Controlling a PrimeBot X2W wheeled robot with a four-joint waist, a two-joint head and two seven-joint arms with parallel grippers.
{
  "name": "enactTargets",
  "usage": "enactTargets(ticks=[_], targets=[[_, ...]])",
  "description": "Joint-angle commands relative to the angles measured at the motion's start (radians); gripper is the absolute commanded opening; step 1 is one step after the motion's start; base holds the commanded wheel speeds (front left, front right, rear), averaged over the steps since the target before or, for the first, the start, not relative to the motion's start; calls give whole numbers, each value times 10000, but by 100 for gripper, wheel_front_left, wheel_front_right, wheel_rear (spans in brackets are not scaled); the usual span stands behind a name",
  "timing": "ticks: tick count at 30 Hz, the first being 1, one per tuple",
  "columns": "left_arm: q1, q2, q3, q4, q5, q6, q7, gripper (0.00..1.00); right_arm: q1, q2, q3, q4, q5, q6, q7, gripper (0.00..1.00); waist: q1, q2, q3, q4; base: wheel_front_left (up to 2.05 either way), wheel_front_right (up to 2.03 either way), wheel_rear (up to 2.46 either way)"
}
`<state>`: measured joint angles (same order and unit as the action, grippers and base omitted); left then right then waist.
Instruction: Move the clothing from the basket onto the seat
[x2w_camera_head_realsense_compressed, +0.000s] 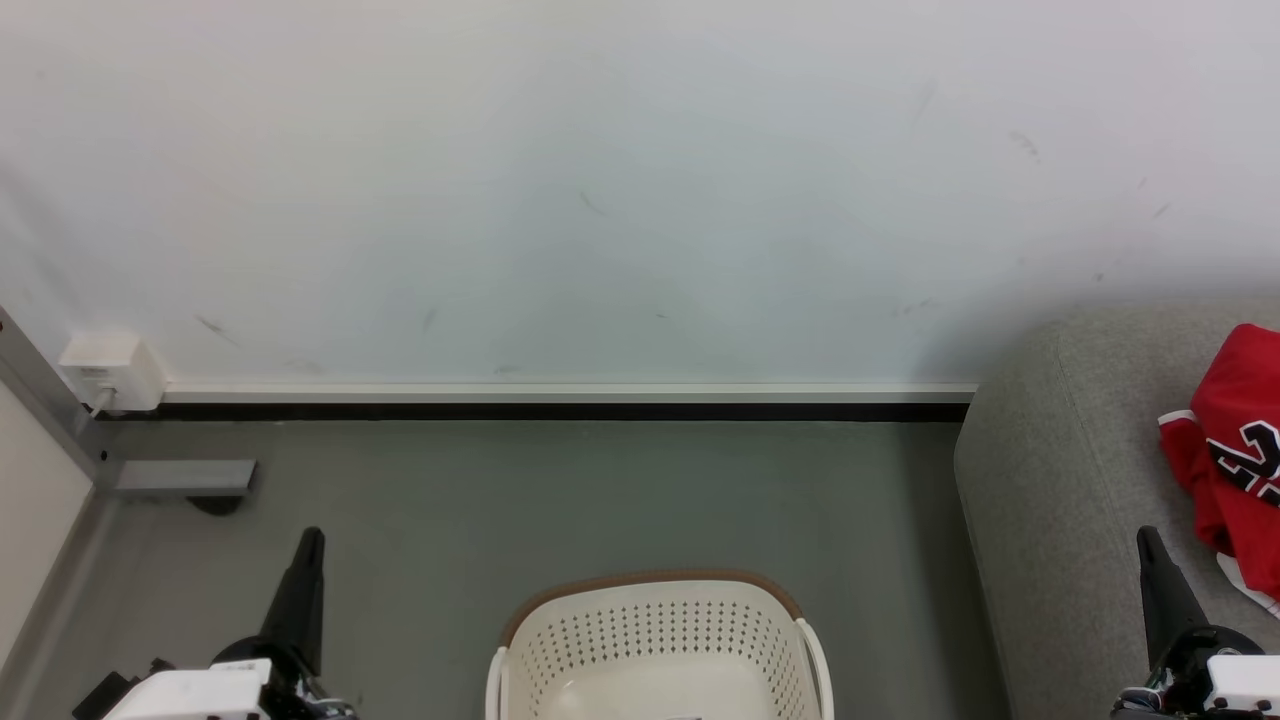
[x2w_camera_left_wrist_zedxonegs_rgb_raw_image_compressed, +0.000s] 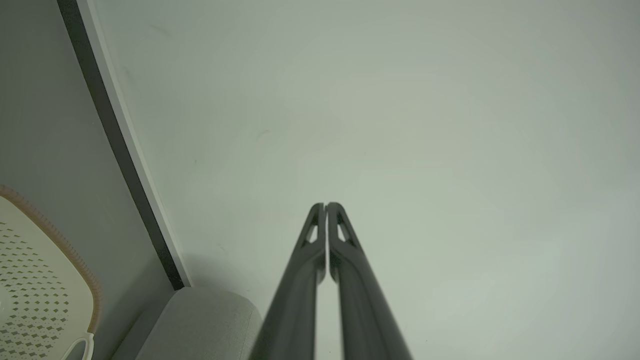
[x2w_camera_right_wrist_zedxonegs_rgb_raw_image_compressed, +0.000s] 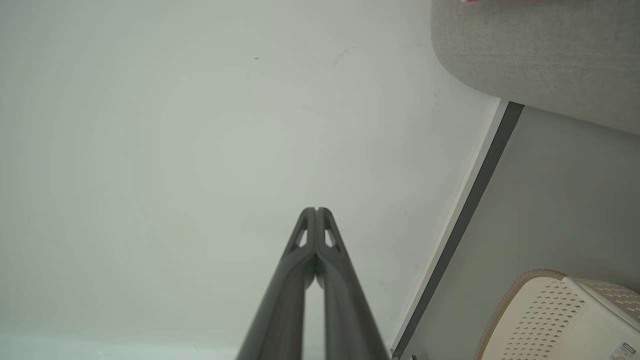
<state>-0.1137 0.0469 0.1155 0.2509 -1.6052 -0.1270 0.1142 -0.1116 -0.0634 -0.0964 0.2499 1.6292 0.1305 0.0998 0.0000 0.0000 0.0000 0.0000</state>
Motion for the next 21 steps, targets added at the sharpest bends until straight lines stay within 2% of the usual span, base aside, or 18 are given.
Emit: enactTargets(ticks=[1, 21], targets=[[-62, 64, 10, -26, -111, -55, 59, 0, -71, -7, -24, 20, -18, 4, 25, 0, 0, 0, 0, 0, 0, 0, 0], [-62, 64, 10, -25, -111, -55, 59, 0, -74, 9, -41, 22, -39, 4, 34, 0, 0, 0, 0, 0, 0, 0, 0]])
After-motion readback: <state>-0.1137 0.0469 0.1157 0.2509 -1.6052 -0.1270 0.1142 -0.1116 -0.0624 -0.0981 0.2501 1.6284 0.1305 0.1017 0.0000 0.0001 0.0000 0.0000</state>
